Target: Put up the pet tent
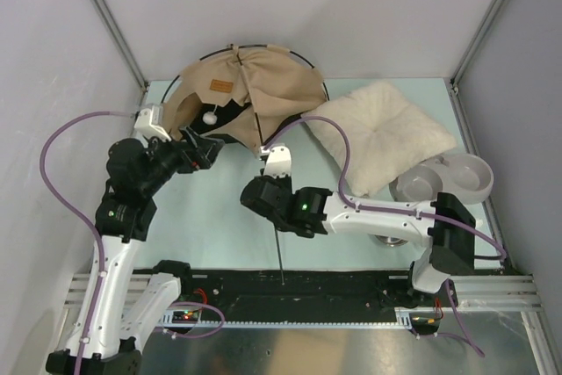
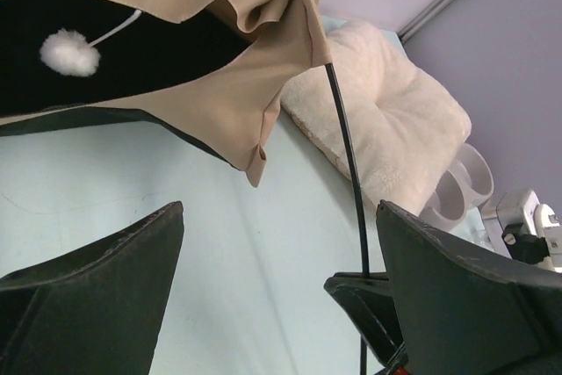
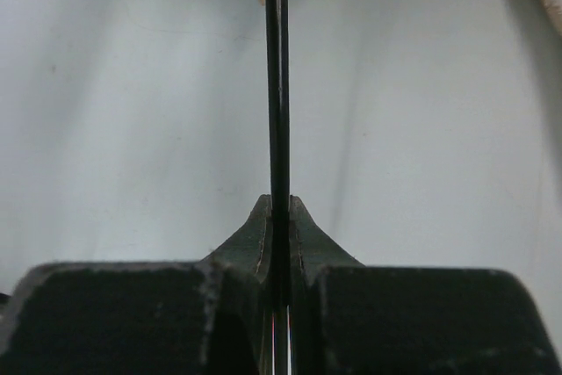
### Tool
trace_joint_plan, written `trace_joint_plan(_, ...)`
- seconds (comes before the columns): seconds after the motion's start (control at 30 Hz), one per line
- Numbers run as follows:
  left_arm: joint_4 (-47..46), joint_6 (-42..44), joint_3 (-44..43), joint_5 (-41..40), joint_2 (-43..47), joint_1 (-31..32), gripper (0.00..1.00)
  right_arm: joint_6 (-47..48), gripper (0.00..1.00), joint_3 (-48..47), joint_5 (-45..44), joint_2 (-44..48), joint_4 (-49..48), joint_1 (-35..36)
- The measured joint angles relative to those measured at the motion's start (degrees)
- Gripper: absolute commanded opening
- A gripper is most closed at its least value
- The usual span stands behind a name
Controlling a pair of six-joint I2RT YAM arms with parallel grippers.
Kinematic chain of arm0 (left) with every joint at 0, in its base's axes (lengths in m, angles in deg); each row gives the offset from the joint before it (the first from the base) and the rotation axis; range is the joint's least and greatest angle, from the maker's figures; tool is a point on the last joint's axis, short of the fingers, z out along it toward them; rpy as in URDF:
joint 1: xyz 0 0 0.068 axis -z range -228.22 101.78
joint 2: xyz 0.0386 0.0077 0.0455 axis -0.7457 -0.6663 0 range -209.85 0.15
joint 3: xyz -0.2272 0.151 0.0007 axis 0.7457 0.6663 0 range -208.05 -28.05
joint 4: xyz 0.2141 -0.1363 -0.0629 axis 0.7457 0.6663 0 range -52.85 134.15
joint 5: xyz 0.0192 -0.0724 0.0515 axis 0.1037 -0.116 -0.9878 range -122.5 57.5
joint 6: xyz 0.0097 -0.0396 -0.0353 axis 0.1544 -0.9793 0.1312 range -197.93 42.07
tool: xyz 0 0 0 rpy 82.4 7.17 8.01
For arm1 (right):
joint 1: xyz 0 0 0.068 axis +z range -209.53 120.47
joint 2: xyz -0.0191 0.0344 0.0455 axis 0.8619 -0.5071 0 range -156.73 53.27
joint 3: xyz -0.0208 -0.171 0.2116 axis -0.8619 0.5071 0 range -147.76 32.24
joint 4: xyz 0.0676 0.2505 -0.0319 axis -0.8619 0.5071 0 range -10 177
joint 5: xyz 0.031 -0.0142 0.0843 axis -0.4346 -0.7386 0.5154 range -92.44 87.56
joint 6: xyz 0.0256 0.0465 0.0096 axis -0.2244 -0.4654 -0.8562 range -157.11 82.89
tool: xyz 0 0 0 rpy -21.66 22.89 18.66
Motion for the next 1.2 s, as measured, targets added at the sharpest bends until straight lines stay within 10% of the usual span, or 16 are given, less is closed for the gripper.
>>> trace_joint_plan(0.47, -4.1, -2.9, 3.5, -0.7, -3.3, 7.6, 0.94, 6.1, 0.14, 3.2, 10.5, -1.6, -16.8, 1.2)
trace_joint_plan(0.8, -11.0, -7.4, 9.7, -5.3, -6.3, 10.4, 0.76, 10.6, 0.01, 9.8, 18.4, -0.5, -27.8, 1.5)
trace_joint_plan(1.0, -12.2, -9.7, 13.1, -9.6, -5.6, 10.4, 0.50, 10.6, 0.02, 11.6, 20.0, 1.5, -30.6, 1.5)
trace_joint_plan(1.2, -14.0, -10.8, 13.2, -8.9, -6.7, 10.4, 0.12, 10.5, 0.23, 11.8, 21.5, 1.5, -31.8, 1.5)
